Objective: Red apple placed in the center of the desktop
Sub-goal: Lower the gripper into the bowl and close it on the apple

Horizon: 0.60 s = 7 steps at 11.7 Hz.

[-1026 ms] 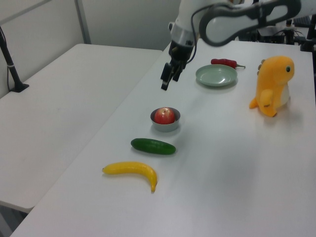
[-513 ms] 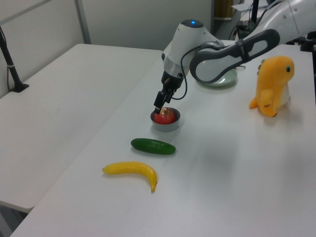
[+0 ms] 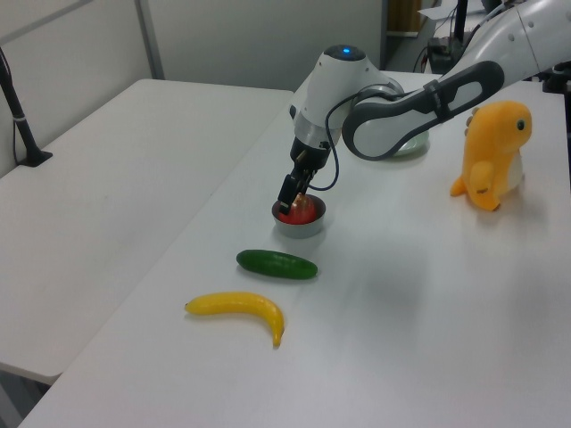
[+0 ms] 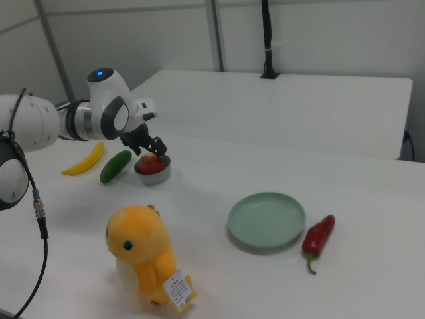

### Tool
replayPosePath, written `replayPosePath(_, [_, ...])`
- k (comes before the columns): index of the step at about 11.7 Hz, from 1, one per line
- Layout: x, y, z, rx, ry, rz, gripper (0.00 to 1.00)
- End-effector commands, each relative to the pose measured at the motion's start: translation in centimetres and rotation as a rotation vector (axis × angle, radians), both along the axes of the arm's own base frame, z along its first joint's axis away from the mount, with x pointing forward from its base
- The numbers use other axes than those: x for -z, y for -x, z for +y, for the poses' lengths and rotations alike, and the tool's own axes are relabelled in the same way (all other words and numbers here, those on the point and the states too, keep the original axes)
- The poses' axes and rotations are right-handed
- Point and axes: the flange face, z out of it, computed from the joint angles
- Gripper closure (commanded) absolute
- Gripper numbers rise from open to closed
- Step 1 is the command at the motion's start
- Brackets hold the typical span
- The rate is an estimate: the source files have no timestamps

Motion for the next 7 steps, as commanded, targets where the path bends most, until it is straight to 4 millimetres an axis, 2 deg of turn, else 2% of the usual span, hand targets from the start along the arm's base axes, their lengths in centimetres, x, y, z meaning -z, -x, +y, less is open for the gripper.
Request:
replayPosePath(1, [0.69, -0.05, 0.0, -0.01, 0.04, -0.022, 0.07])
replayPosePath(3, [1.14, 0.19, -0.09, -0.025, 0.071, -0.019, 0.09])
replayPosePath(4, [1.14, 0.19, -0.09, -0.031, 0.077, -0.02, 0.15])
replayPosePath(5, [1.04, 0.22, -0.02, -0.039, 0.087, -0.023, 0.35])
replayPosePath(6, [1.0, 0.22, -0.14, -0.041, 0.09, -0.023, 0.67])
replayPosePath(7, [1.07, 0.33, -0.18, -0.041, 0.092, -0.021, 0.92])
